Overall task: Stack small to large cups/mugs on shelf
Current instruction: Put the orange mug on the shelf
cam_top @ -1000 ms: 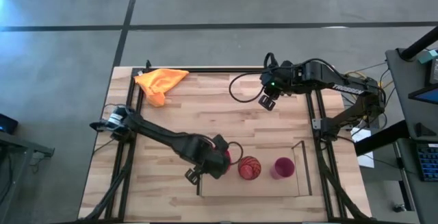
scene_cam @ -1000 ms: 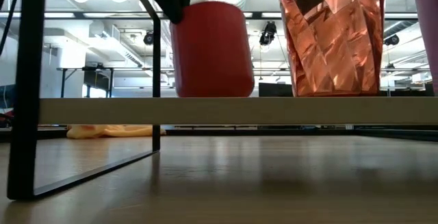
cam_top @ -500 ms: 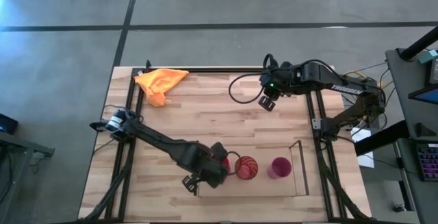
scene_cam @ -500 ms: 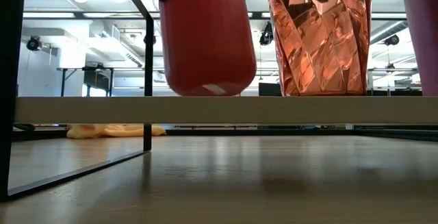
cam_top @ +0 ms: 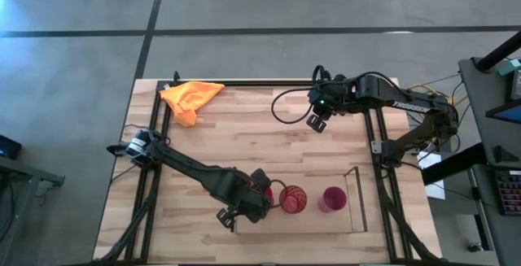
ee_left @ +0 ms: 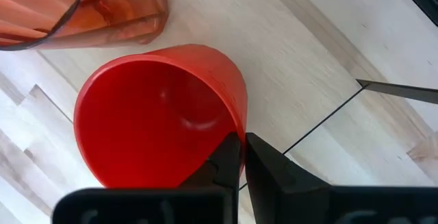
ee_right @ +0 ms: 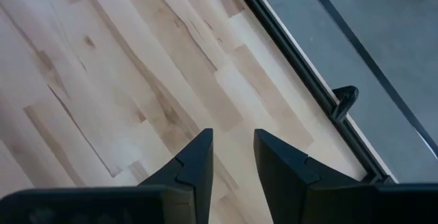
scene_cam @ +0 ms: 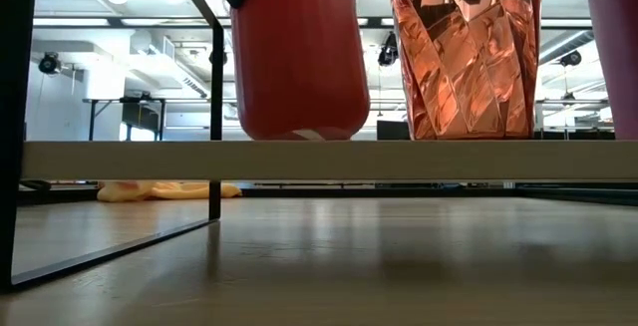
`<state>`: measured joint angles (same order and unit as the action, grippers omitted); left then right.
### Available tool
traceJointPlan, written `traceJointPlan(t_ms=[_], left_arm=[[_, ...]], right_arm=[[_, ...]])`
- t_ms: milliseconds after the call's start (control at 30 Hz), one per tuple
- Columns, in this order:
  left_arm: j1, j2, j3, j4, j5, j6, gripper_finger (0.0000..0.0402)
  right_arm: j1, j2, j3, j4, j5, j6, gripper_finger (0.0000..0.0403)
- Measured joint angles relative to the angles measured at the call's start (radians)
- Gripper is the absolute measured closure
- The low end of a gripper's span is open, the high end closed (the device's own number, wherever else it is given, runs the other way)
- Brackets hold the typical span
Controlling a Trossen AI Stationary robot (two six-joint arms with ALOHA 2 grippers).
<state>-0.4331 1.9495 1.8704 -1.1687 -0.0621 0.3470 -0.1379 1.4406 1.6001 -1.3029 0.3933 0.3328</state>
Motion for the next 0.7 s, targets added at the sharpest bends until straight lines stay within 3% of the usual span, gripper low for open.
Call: traceJointPlan(t_ms=[700], left_arm=[[0.001,-0.002,-0.038,0.008,0.005,-0.003,0.0401]], right_arm=[[0.0,0.0,0.0,0.002,0.0,-0.001,0.0303]])
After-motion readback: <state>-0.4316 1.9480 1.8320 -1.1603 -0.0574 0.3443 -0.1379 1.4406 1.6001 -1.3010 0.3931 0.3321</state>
